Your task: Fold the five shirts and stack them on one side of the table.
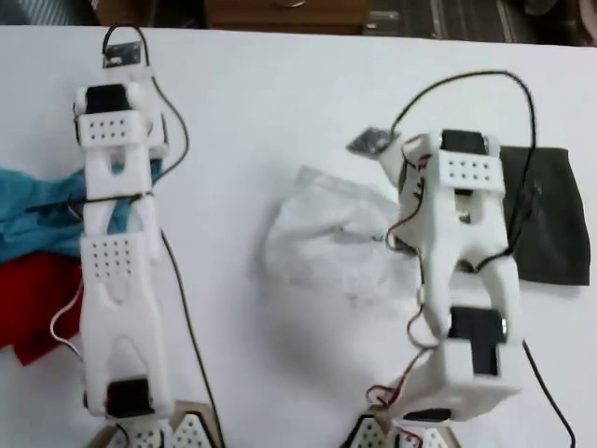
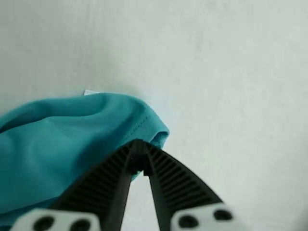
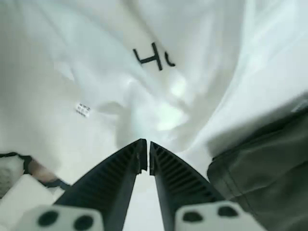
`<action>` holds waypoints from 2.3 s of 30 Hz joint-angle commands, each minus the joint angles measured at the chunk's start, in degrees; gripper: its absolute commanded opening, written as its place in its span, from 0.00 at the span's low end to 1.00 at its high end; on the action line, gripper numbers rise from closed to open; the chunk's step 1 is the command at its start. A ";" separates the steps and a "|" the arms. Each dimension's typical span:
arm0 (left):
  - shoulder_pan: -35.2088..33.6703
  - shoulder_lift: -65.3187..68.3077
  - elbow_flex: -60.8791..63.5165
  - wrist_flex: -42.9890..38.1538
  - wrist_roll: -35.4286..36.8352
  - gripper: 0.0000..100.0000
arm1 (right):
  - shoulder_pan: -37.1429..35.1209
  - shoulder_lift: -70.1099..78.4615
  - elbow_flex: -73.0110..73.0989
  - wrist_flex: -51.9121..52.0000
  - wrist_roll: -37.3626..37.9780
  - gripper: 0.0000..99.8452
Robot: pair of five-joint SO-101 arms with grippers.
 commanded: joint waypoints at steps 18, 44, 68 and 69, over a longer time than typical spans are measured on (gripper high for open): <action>-3.87 -0.44 -2.15 0.35 -3.60 0.02 | -17.10 15.16 -8.18 -25.27 -17.32 0.02; -3.69 -0.44 -2.07 0.44 -3.34 0.02 | -20.26 42.24 -54.95 0.92 -2.20 0.30; -3.78 -0.44 -2.07 0.35 -3.34 0.02 | -21.14 31.16 -51.52 3.47 2.73 0.02; -3.78 -0.44 -2.07 0.35 -3.34 0.02 | -21.05 28.88 -48.26 3.47 2.73 0.02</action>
